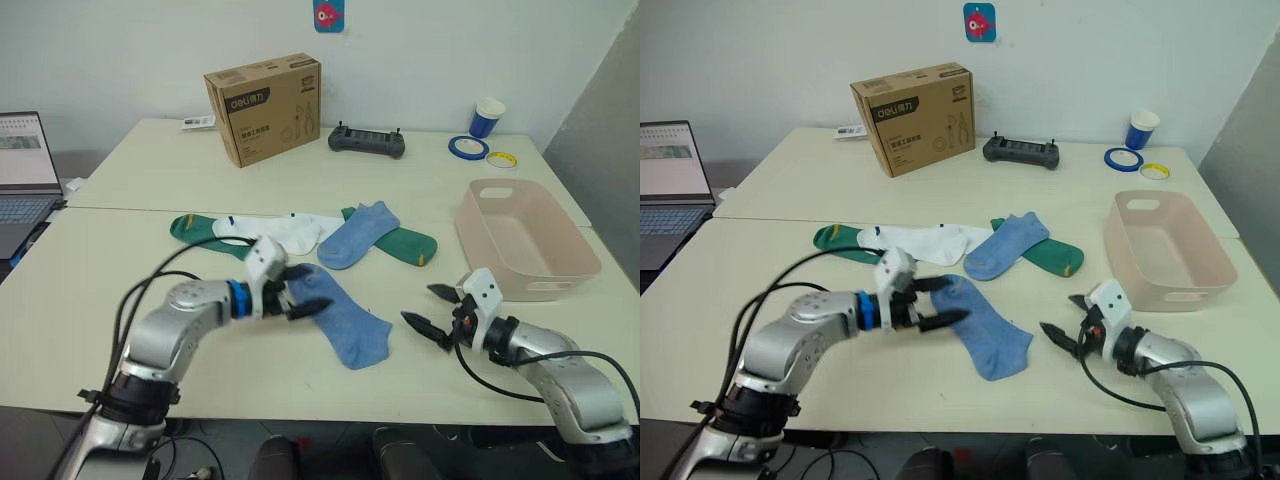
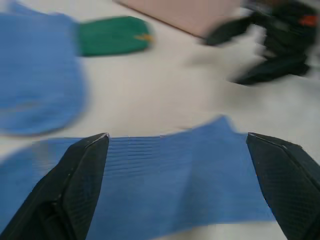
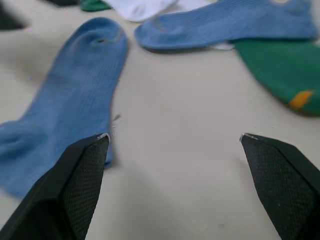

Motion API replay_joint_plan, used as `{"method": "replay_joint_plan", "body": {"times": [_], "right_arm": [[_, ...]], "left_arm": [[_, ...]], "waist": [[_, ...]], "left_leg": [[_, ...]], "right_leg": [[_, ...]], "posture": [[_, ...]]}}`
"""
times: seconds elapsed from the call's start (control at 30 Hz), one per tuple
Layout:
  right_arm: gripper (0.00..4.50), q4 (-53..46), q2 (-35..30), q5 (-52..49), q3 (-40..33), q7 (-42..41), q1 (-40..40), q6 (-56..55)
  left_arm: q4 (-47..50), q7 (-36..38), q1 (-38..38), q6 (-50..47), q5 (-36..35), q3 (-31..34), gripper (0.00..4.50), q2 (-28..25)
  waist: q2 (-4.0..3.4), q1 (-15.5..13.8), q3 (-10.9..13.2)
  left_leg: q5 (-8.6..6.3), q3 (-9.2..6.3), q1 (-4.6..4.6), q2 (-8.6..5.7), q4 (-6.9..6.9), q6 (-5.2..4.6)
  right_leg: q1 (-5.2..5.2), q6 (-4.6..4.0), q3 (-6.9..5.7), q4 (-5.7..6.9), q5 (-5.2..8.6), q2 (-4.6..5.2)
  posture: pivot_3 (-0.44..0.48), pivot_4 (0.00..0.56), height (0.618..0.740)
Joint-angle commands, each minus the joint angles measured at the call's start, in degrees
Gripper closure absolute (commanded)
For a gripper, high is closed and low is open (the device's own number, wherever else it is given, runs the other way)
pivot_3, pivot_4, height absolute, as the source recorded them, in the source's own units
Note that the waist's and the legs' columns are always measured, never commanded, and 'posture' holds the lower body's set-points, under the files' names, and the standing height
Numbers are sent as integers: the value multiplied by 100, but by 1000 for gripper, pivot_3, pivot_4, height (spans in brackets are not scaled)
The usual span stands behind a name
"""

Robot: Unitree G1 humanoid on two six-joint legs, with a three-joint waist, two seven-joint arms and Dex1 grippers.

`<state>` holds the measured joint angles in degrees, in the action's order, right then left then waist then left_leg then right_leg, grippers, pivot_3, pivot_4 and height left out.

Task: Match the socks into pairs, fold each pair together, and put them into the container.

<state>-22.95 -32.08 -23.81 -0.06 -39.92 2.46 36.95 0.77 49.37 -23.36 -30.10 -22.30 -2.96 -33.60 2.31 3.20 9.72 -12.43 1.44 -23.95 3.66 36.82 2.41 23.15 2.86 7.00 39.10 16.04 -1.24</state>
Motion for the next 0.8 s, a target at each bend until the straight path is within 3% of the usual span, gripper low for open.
{"method": "replay_joint_plan", "body": {"times": [0.03, 0.2, 0.37, 0.4, 0.5, 0.8], "right_arm": [[0, -653, -62, -482, 84, 50, 6, 785], [0, -487, 26, 48, 729, 594, 386, 1201], [0, -407, 56, 218, 1057, 690, 563, 1292], [178, -413, 100, 214, 1062, 717, 554, 1296], [938, -505, 144, 121, 1139, 613, 529, 1320], [4230, -414, 211, 26, 1150, 437, 642, 1304]], "left_arm": [[-775, -333, -238, 822, 480, 118, 129, 149], [-1758, -549, -582, 1255, 931, -99, 129, 613], [-1898, -303, -600, 1306, 1037, -242, 129, 705], [-1884, -262, -582, 1298, 1060, -258, 305, 685], [-1840, -151, -528, 1255, 1089, -251, 1026, 609], [-1591, -18, -363, 1173, 1102, -193, 3994, 542]], "waist": [[0, 0, 0], [2, -16, 0], [2, -16, 0], [2, -16, -1], [2, -10, -1], [2, 3, -1]], "left_leg": [[0, 0, -1, 0, 0, 0], [0, 3, -12, -3, 4, 0], [0, -1, -17, -1, 3, 0], [0, -2, -16, -1, 1, 0], [0, -3, -15, 0, 0, 0], [0, -3, -15, 1, 1, 0]], "right_leg": [[0, 0, 0, -1, 0, 1], [4, 5, 0, -5, -2, 2], [7, 5, -4, -5, -3, 0], [7, 5, -5, -5, -2, -1], [7, 5, -5, -5, -2, -2], [6, 5, -5, -4, -3, -2]], "posture": [[0, 150, 740], [0, 150, 740], [0, 150, 740], [0, 150, 740], [0, 150, 740], [0, 150, 740]]}}
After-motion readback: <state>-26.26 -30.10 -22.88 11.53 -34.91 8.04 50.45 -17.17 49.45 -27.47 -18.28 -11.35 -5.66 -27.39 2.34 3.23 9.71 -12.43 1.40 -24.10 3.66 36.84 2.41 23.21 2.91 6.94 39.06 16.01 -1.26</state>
